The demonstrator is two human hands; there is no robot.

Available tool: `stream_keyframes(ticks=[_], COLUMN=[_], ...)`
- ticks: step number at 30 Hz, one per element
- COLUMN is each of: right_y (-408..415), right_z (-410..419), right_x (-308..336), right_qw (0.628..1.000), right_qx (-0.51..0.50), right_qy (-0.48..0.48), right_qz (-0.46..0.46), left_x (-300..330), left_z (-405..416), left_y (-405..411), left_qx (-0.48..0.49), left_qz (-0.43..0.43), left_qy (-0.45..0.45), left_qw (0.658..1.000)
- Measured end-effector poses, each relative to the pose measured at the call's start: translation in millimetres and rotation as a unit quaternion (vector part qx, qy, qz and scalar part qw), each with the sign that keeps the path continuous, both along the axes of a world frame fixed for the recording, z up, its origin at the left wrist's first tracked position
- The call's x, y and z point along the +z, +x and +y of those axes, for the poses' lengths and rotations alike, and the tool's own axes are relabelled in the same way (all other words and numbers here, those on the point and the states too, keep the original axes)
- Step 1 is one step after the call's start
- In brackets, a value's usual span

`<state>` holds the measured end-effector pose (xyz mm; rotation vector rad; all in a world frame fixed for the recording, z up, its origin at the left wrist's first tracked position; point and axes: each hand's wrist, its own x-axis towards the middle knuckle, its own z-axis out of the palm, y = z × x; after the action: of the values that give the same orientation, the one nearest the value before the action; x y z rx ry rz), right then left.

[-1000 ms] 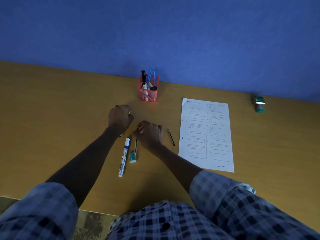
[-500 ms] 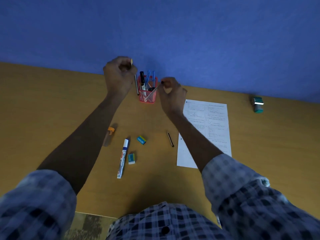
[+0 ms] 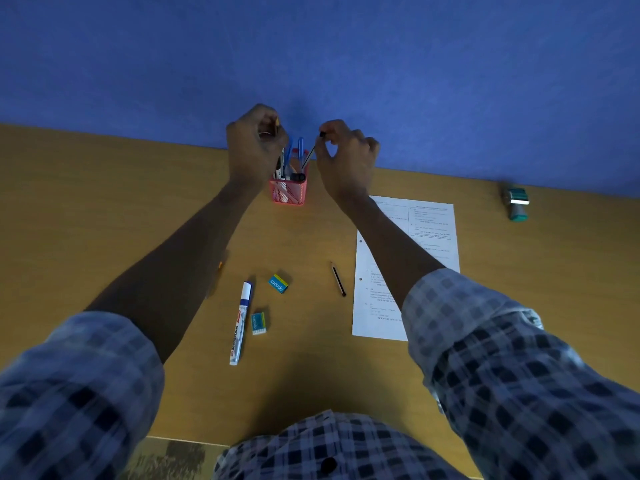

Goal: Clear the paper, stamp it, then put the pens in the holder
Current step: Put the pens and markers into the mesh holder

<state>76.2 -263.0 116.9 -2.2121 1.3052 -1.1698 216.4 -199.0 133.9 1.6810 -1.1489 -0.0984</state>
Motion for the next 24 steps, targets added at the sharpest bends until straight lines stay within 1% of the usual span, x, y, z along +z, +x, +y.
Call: stream_keyframes(ticks=[5, 10, 13, 17, 19, 21, 22, 24], right_y=[2.2, 2.7, 5.4, 11.5, 14.2, 14.8, 14.4, 12.5], right_z=[-3.4, -4.3, -5.2, -7.3, -7.1, -5.9, -4.5, -1.4], right_x=[-8.3, -12.7, -11.4, -7.7, -7.0, -9.3, -11.0, -14.0], right_qw=[1.000, 0.999, 0.996, 0.987, 0.977, 0.965, 0.962, 0.964], right_qx=[0.011, 0.021, 0.036, 0.052, 0.054, 0.065, 0.074, 0.096], right_qy=[-0.010, 0.001, -0.002, -0.016, -0.024, -0.008, 0.005, 0.028], right_qz=[0.014, 0.037, 0.076, 0.153, 0.206, 0.254, 0.262, 0.248], left_x=[-13.9, -30.3, -36.0, -40.7, -40.8, -39.2, -38.4, -37.5], left_z=[3.5, 9.2, 10.7, 13.0, 14.6, 16.1, 16.9, 18.4], left_y=[-4.2, -7.0, -4.8, -3.4, -1.9, 0.0, 0.5, 0.5], left_qx=[-0.065, -0.064, -0.061, -0.042, -0.041, -0.049, -0.053, -0.056], left_qz=[-0.014, 0.005, 0.021, 0.047, 0.023, -0.018, -0.055, -0.140], left_qy=[0.047, 0.057, 0.086, 0.113, 0.127, 0.152, 0.164, 0.169], left_qw=[0.997, 0.996, 0.994, 0.992, 0.991, 0.987, 0.984, 0.974])
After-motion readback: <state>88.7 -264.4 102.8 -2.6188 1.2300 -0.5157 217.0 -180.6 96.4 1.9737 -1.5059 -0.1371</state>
